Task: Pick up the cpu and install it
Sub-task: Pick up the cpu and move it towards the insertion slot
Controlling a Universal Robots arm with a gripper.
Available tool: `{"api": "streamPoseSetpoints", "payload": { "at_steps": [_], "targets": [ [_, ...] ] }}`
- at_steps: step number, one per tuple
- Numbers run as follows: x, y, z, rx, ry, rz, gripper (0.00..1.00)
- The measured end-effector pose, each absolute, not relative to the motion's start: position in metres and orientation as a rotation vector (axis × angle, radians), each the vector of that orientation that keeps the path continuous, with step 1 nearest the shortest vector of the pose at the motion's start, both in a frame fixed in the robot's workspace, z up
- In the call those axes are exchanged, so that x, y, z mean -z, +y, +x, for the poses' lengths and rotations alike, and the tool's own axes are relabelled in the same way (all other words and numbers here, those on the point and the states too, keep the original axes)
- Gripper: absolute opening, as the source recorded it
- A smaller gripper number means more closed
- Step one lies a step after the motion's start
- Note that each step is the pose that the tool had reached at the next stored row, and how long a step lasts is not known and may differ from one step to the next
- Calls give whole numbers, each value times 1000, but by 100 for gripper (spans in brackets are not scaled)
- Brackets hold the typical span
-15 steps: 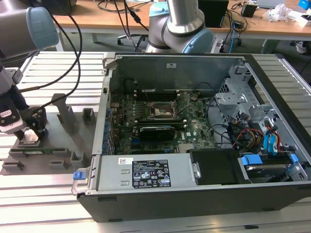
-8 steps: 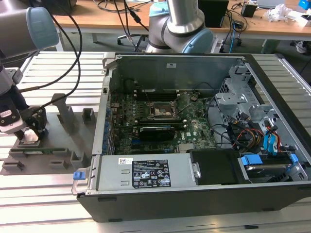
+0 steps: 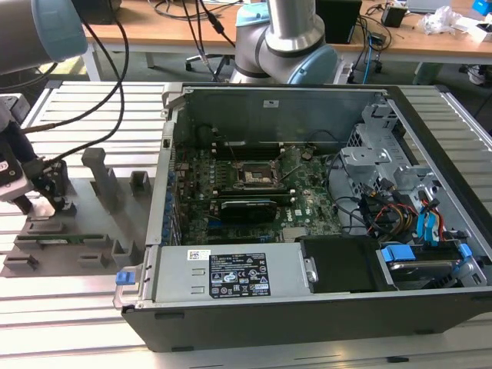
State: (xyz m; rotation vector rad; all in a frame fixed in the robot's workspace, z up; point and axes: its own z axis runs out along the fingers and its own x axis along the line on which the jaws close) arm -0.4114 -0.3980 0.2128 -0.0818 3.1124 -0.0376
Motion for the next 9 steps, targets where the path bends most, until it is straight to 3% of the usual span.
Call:
{"api": "streamPoseSetpoints", "payload": {
  "at_steps": [9],
  "targets": [
    [-232,-398,-411,38,3112,-82,55]
  ]
}}
